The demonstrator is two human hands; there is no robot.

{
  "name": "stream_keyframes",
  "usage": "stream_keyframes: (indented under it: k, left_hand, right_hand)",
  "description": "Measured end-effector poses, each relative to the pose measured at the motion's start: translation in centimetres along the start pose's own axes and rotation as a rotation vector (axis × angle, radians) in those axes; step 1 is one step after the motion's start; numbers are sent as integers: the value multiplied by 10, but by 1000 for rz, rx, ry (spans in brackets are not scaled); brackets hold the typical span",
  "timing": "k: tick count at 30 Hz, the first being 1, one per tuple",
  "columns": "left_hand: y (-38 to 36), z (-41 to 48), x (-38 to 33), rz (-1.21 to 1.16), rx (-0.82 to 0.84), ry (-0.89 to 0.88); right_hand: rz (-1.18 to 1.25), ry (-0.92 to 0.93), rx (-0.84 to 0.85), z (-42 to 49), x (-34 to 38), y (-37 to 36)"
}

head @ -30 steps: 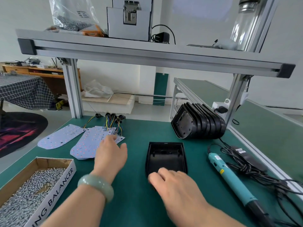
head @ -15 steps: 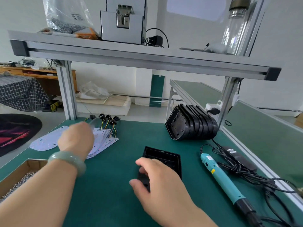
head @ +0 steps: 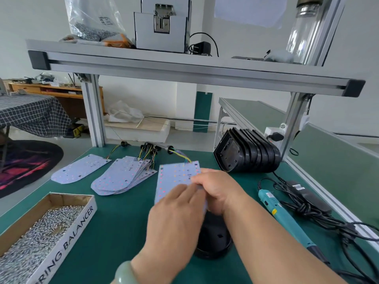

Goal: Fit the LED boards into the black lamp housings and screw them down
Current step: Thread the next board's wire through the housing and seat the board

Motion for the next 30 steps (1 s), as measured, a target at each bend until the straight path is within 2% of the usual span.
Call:
stream_keyframes:
  k: [2, 5, 8, 11, 15, 19, 22, 24, 26, 28, 30]
  left_hand:
    - [-5, -4, 1, -209, 27, 10]
    - [-1, -5, 17, -556, -147, 287]
    - [-4, -3, 50, -622, -308, 584]
    - [-17, 3, 78, -610, -318, 776]
    - [-35, 34, 100, -499, -180, 778]
    - [-55, 77, 108, -354, 105, 607]
    - [-64, 97, 110, -262, 198, 507]
    - [-62, 103, 115, -192, 72, 518]
    - [-46, 106, 124, -205, -224, 606]
    - [-26, 112, 129, -346, -476, 607]
    - [-2, 121, 129, -588, -618, 577]
  right_hand:
    - [-49, 155, -18, -1, 0, 11]
    - [-195, 376, -29, -13, 4, 33]
    - [-394, 576, -124, -23, 2, 50]
    - [-504, 724, -131, -34, -6, 55]
    - [-519, 799, 34, -48, -17, 48]
    - [-554, 829, 138, -52, -21, 46]
    - [-511, 814, 198, -54, -21, 47]
    - [-457, 770, 242, -56, -21, 45]
    - [-461, 775, 204, -55, -22, 44]
    - [-475, 777, 162, -53, -26, 42]
    - [-454, 754, 134, -52, -30, 39]
Point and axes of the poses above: each hand's wrist, its own z-axis towards the middle knuckle, its own y-axis out of the back of the hand, x = y × z, the point moved 2 cm from there along z, towards the middle knuckle, and after that the axes turned 6 degrees about -x, right-handed, at the moved point
